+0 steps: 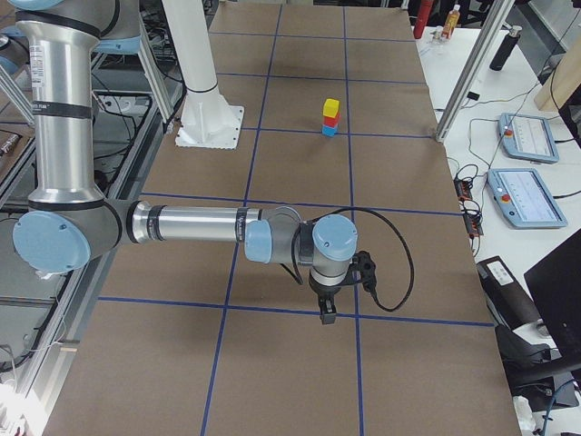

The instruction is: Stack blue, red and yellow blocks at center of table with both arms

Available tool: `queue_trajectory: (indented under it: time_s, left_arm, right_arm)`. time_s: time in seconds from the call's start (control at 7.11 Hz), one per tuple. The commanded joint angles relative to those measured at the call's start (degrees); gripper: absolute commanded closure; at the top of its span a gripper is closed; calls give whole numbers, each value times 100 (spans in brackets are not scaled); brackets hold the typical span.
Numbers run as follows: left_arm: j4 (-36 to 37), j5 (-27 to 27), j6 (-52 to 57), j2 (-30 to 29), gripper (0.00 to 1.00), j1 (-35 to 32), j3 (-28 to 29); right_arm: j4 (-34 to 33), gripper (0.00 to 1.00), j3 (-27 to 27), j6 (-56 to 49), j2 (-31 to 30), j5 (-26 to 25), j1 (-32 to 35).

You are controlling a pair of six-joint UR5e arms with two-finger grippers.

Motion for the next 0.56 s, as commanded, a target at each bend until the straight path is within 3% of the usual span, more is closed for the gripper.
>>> queue_trajectory:
  time_s: [0.0,0.42]
  left_arm:
    - [-7,-7,8,0,0,0,0]
    - [2,-7,8,0,0,0,-9]
  right_arm:
    - [0,0,6,5,6,6,8]
    - [0,0,59,5,-3,33,8]
